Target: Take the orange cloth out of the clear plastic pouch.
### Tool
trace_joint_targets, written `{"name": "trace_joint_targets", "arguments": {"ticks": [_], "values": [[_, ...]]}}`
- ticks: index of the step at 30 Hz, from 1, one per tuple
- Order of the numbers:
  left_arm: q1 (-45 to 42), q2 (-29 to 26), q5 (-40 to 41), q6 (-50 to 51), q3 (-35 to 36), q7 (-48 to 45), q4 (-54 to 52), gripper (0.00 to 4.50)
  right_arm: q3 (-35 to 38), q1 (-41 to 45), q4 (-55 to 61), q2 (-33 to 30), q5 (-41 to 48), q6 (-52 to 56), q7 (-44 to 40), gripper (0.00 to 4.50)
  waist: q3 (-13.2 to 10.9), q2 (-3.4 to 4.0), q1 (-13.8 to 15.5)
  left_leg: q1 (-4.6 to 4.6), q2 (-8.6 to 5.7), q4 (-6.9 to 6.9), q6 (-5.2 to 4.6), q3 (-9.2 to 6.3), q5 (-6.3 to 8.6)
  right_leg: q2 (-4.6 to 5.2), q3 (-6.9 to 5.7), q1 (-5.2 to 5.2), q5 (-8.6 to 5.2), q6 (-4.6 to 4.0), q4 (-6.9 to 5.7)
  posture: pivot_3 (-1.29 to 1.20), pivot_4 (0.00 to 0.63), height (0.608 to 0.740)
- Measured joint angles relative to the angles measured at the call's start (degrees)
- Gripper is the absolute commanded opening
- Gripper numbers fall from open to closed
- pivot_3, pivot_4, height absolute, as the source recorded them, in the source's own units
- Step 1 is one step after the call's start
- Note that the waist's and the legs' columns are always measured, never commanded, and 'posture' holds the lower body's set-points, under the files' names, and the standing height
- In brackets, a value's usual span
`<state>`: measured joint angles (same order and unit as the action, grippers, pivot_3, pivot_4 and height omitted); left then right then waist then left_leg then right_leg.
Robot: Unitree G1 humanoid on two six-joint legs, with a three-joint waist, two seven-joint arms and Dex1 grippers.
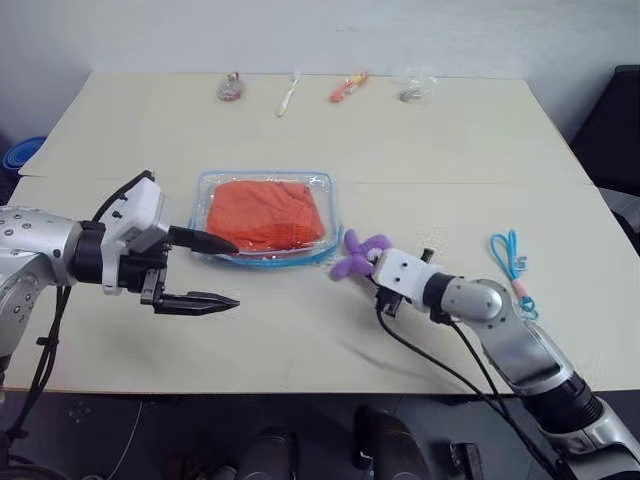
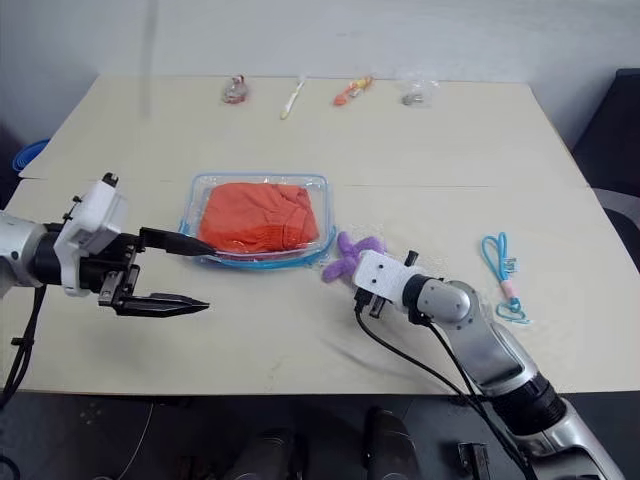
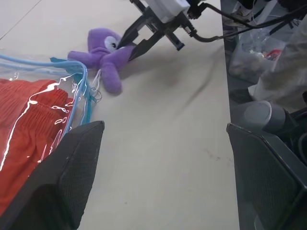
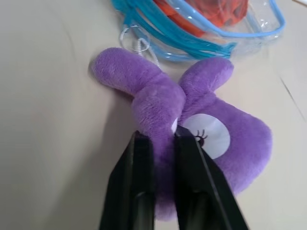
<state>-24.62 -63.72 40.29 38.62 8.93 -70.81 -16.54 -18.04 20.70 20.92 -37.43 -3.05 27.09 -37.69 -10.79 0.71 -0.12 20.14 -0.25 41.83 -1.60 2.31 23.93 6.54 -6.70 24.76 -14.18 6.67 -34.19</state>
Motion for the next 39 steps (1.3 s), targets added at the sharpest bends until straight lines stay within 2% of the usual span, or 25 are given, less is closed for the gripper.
{"name": "trace_joint_targets", "arguments": {"ticks": [4, 7, 10, 14, 23, 31, 36, 39], "values": [[-0.65, 0.71, -0.03, 0.05, -0.10, 0.00, 0.94, 4.33, 3.23, -2.78, 6.40, 0.04, 5.88, 7.75, -3.41, 0.02, 0.00, 0.00, -0.01, -0.01, 0.01, 0.00, 0.00, -0.01, 0.00, -0.01, 0.00, 0.00, 0.00, 0.00, -0.01, 0.00, 0.150, 0.740], [-1.61, 1.32, -0.02, 0.20, -0.54, -0.03, 1.21, 4.33, 7.71, -3.06, 11.67, 4.43, 16.69, 18.47, -5.46, 0.02, 0.00, 0.00, 0.00, 0.00, 0.03, 0.00, 0.00, -0.04, 0.00, -0.02, -0.01, 0.01, 0.00, 0.00, -0.02, 0.00, 0.150, 0.740], [-2.92, 2.46, -0.01, 0.32, -1.58, -0.14, 1.26, 4.33, 8.13, -1.35, 15.10, 7.41, 23.44, 26.09, -5.30, 0.02, 0.00, 0.00, -0.05, -0.02, 0.01, 0.01, 0.00, -0.06, 0.00, -0.01, 0.02, 0.00, 0.00, 0.00, -0.03, 0.00, 0.150, 0.740], [-4.93, 3.80, -0.05, 0.53, -3.74, -0.56, 1.45, 4.33, 4.87, 1.17, 11.63, 11.76, 23.86, 30.92, -0.98, 0.02, 0.01, -0.01, 0.00, -0.02, -0.04, 0.01, 0.00, -0.01, 0.00, 0.00, 0.00, 0.01, 0.00, 0.00, -0.05, 0.00, 0.150, 0.740], [-7.15, 4.55, -1.44, 0.63, -6.18, -1.49, 1.69, 4.33, -1.71, 3.08, 6.26, 17.72, 21.99, 30.36, 4.84, 0.02, 0.03, -0.01, -0.89, -0.10, 0.02, -0.05, 0.12, 0.12, -0.05, -0.09, 0.01, -0.01, -0.03, -0.05, -0.10, 0.00, 0.150, 0.740], [-6.52, 4.77, -2.55, -0.35, -6.85, -2.24, 1.66, 4.33, -1.47, 3.36, 5.92, 21.72, 23.57, 33.03, 7.33, 2.66, 0.03, -0.01, -1.55, -0.29, 0.04, -0.22, 0.16, 0.09, -0.05, -0.08, 0.06, -0.03, -0.10, -0.18, -0.18, 0.00, 0.150, 0.740], [-6.19, 4.87, -2.83, -0.98, -6.85, -2.28, 1.66, 4.33, 3.86, 3.70, 7.27, 25.28, 28.61, 39.57, 8.65, 4.41, 0.03, -0.01, -1.38, -0.41, 0.02, -0.28, 0.15, -0.06, -0.05, -0.04, 0.17, -0.10, -0.10, -0.18, -0.20, 0.00, 0.150, 0.740], [-6.18, 4.92, -3.32, -1.41, -6.86, -2.45, 1.68, 4.33, 8.93, 4.68, 10.04, 27.34, 32.82, 47.15, 9.87, 4.49, 0.03, -0.01, -1.36, -0.42, 0.01, -0.28, 0.15, -0.14, -0.05, -0.03, 0.18, -0.09, -0.10, -0.18, -0.23, 0.00, 0.150, 0.740]]}}
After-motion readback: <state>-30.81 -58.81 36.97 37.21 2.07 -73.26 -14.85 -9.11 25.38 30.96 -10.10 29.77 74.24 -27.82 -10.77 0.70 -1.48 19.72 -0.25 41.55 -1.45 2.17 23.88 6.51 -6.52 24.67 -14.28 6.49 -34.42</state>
